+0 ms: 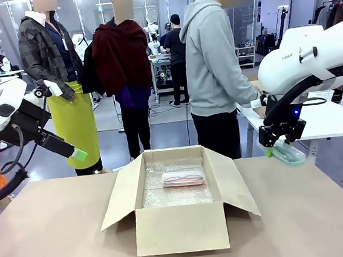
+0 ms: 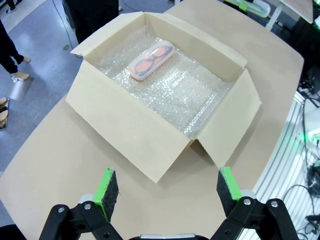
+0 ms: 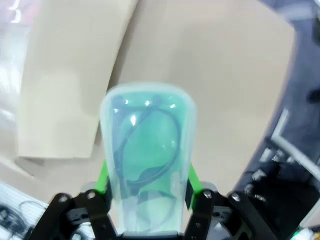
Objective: Pack the glasses set securely to prepare it for shipping.
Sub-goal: Put the Glasses case from the right side of the table into the Package Box.
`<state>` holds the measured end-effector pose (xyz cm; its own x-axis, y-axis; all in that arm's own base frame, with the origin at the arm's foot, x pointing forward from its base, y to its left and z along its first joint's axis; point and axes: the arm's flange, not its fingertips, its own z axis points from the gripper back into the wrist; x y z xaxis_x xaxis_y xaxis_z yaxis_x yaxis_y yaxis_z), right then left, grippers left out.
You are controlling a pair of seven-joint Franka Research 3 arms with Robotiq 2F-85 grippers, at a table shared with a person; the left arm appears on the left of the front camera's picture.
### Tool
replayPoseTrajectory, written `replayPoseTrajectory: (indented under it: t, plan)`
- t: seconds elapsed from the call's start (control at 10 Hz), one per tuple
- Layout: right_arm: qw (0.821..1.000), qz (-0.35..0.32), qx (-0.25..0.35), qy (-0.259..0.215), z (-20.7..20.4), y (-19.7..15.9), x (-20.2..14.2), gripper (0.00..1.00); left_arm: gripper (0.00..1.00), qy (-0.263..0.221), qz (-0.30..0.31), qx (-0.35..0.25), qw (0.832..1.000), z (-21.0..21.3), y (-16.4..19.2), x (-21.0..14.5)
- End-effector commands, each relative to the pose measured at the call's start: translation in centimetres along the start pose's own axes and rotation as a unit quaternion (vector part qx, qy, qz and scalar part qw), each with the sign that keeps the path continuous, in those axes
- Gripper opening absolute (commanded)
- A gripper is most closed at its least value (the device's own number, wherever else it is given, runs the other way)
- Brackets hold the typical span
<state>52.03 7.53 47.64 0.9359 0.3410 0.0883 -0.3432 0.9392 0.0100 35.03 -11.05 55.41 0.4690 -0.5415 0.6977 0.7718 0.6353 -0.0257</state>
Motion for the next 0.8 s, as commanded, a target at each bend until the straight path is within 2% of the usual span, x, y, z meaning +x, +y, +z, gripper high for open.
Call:
replayPoseTrajectory:
  t: [0.0, 0.1, 0.3, 0.7]
  plan:
    - [0.986, 0.164, -0.002, 0.022, 1.1, 2.8, 0.5, 0.36, 1.0, -0.008, 0.0, -0.005, 1.0, 0.1, 0.1, 0.0]
    - [0.964, 0.264, -0.004, 0.027, 1.8, 6.2, 1.6, 0.36, 1.0, -0.008, 0.0, -0.005, 1.0, 0.1, 0.1, 0.0]
    - [0.931, 0.361, 0.004, 0.054, 2.0, 11.3, 2.8, 0.36, 1.0, -0.008, 0.0, -0.005, 1.0, 0.1, 0.1, 0.0]
    - [0.869, 0.488, 0.057, 0.058, -0.3, 21.0, 5.1, 0.36, 1.0, -0.008, 0.0, -0.005, 1.0, 0.1, 0.1, 0.0]
